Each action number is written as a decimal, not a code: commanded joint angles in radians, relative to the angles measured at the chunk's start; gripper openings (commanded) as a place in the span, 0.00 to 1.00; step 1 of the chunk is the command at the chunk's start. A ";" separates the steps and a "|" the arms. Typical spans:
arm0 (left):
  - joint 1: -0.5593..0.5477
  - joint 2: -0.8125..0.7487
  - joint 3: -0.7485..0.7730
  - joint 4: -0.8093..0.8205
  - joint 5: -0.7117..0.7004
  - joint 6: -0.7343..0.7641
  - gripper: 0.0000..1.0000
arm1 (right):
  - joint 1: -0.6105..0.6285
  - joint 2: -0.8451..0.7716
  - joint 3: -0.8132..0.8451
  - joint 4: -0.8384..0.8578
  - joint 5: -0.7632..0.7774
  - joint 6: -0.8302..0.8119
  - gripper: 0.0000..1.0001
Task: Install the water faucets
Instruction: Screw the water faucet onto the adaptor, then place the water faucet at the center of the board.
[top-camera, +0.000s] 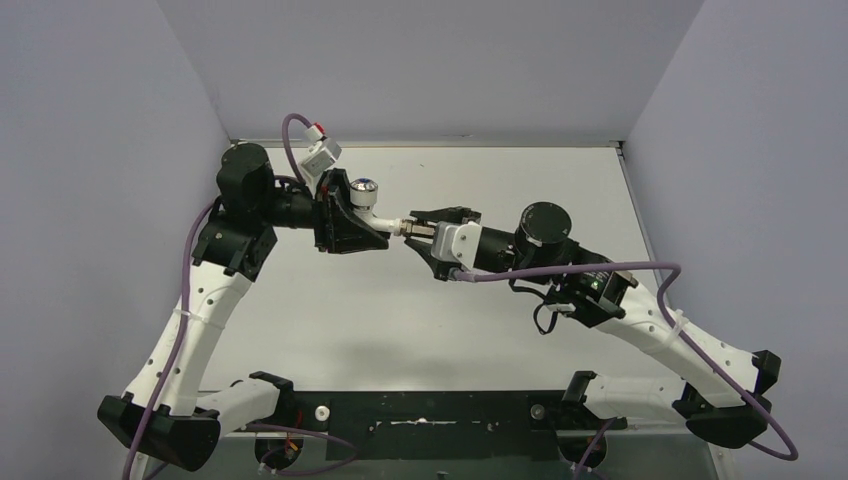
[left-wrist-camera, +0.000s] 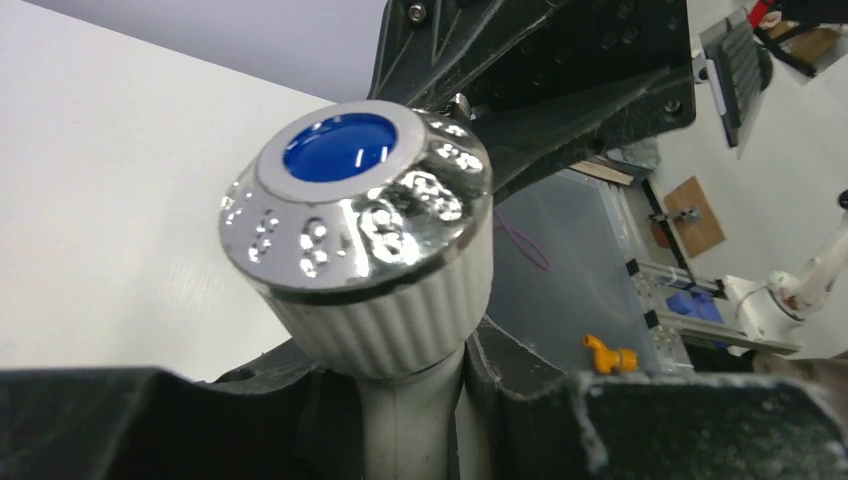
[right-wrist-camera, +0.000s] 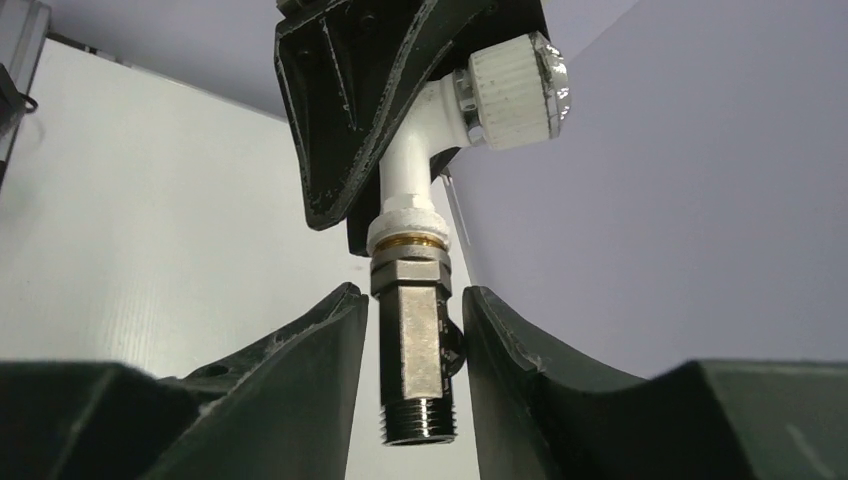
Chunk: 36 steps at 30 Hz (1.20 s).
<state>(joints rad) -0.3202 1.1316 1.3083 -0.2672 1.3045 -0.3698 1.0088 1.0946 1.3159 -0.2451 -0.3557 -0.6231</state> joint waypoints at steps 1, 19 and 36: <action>0.000 -0.008 0.051 0.067 -0.061 0.091 0.00 | 0.008 -0.060 -0.010 0.062 -0.032 -0.085 0.49; -0.092 -0.012 -0.012 0.043 -0.542 0.156 0.00 | 0.017 -0.363 -0.277 0.255 0.342 0.298 0.84; -0.266 0.116 -0.365 0.249 -1.118 0.163 0.00 | -0.175 -0.269 -0.362 -0.319 0.856 1.057 1.00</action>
<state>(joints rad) -0.5785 1.2304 0.9783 -0.1837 0.3202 -0.1993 0.9455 0.7723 0.9051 -0.4038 0.4988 0.2485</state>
